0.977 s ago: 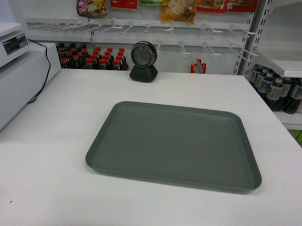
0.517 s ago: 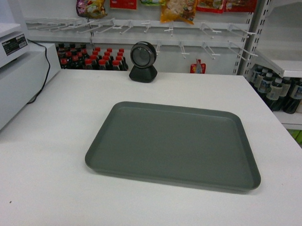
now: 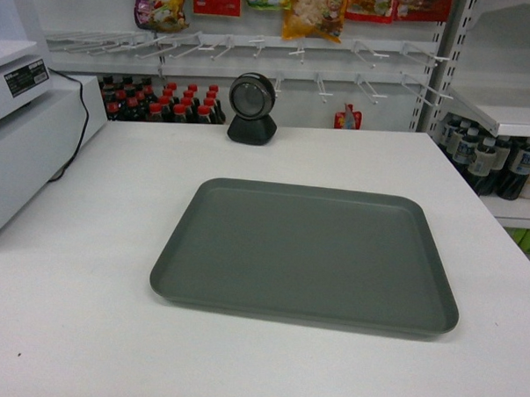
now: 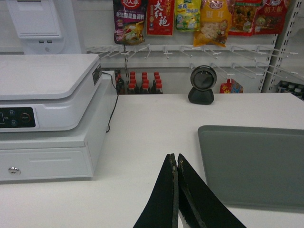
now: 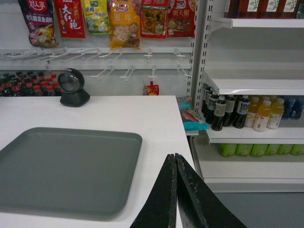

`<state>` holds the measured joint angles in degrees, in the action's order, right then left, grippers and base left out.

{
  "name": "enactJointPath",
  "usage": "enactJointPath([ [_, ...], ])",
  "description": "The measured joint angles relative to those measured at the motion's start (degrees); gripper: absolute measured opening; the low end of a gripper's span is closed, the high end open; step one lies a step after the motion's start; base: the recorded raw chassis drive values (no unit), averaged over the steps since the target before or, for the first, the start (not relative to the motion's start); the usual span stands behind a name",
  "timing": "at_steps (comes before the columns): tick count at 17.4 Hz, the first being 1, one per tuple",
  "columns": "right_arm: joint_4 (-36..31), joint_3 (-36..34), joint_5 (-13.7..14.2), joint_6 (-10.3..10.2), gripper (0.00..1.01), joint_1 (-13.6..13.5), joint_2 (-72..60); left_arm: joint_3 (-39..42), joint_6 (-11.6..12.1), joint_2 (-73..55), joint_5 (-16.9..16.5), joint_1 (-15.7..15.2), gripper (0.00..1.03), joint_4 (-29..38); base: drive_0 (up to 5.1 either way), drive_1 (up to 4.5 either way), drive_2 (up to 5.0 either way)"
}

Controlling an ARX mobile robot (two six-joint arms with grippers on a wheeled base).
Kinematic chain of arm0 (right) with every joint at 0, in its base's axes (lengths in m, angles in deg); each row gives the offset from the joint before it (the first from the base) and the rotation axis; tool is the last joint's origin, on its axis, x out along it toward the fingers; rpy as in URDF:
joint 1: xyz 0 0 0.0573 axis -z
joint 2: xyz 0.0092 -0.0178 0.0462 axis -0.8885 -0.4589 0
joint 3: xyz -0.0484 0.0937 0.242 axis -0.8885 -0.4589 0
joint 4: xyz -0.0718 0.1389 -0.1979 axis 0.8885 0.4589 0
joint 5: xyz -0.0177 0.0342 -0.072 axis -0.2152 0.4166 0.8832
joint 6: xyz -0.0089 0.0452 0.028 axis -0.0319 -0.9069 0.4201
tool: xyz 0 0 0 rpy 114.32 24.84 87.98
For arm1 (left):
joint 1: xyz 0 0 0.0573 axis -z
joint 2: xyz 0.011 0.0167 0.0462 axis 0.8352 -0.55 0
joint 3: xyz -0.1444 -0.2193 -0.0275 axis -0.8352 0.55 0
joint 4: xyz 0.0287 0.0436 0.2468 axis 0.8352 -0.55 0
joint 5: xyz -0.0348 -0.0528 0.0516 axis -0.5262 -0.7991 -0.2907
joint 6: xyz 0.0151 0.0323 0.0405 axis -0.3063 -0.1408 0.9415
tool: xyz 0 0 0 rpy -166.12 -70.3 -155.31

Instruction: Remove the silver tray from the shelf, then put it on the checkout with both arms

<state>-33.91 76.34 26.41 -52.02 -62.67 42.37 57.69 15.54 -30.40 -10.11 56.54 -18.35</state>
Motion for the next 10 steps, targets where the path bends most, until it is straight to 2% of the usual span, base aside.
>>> enactJointPath([
  [10, 12.63, 0.0, 0.0, -0.02, 0.02, 0.0, 12.81, 0.0, 0.0, 13.05, 0.0, 0.0, 0.01, -12.87, 0.0, 0.0, 0.0],
])
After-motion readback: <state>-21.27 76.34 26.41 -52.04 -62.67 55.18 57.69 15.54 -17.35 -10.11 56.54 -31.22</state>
